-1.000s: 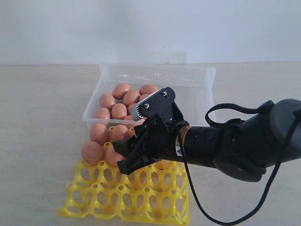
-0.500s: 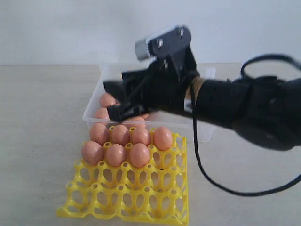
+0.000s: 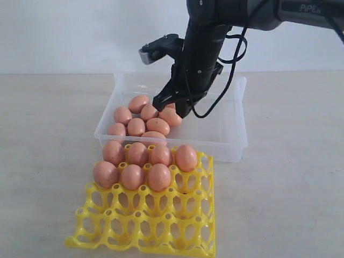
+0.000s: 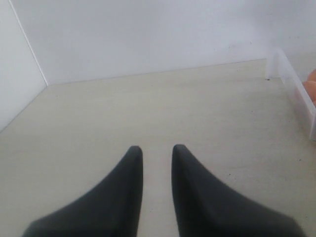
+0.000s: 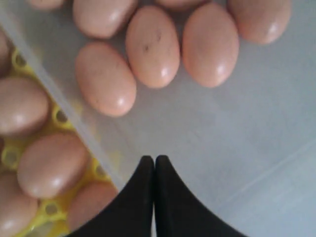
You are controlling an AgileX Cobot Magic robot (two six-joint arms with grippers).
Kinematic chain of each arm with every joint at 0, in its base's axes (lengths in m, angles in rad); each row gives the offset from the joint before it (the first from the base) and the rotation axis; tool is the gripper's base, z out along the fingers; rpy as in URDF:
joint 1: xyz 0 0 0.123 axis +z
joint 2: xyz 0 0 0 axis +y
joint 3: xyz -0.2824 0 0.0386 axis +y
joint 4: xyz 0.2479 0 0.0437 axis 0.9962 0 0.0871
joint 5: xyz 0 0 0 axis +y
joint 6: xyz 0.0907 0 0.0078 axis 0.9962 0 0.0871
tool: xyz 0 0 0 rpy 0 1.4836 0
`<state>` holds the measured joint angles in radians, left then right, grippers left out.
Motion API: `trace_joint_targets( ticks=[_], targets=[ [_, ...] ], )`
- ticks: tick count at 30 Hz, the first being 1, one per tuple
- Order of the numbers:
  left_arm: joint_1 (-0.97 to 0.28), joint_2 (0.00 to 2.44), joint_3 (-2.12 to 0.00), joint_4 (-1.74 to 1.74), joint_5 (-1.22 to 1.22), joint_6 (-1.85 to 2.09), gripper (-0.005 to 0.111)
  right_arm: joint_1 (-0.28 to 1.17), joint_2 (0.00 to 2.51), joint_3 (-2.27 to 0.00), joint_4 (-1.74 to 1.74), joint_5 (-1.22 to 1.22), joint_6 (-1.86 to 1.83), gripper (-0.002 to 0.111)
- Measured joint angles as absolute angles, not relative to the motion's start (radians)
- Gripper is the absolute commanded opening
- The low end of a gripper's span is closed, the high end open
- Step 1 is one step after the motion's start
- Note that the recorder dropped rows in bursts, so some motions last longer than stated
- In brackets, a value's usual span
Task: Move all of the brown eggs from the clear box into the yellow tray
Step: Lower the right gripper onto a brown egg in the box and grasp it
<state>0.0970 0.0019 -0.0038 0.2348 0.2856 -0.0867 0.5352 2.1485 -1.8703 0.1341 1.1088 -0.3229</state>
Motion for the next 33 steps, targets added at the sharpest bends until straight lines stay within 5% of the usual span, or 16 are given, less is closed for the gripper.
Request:
trace_joint_targets(
  ticks=[3,4,6,23,27,33],
  targets=[
    [0.097,0.002,-0.004,0.235,0.286,-0.087,0.022,0.483,2.218,-1.964,0.202,1.069,-0.369,0.019],
    [0.097,0.002,-0.004,0.235,0.286,-0.087,0.022,0.48,2.224,-1.972,0.209,1.064,-0.383,0.039],
    [0.097,0.002,-0.004,0.235,0.286,-0.087,0.022,0.48,2.237,-1.981,0.232,1.041,-0.428,0.058],
    [0.097,0.002,-0.004,0.235,0.286,-0.087,0.022,0.482,2.395,-1.982,0.231,0.768,-0.522,0.059],
    [0.097,0.002,-0.004,0.235,0.286,-0.087,0.022,0.482,2.419,-1.982,0.229,0.756,-0.522,0.051],
    [0.097,0.002,-0.004,0.235,0.286,-0.087,0.022,0.482,2.43,-1.982,0.229,0.751,-0.522,0.0]
  ],
)
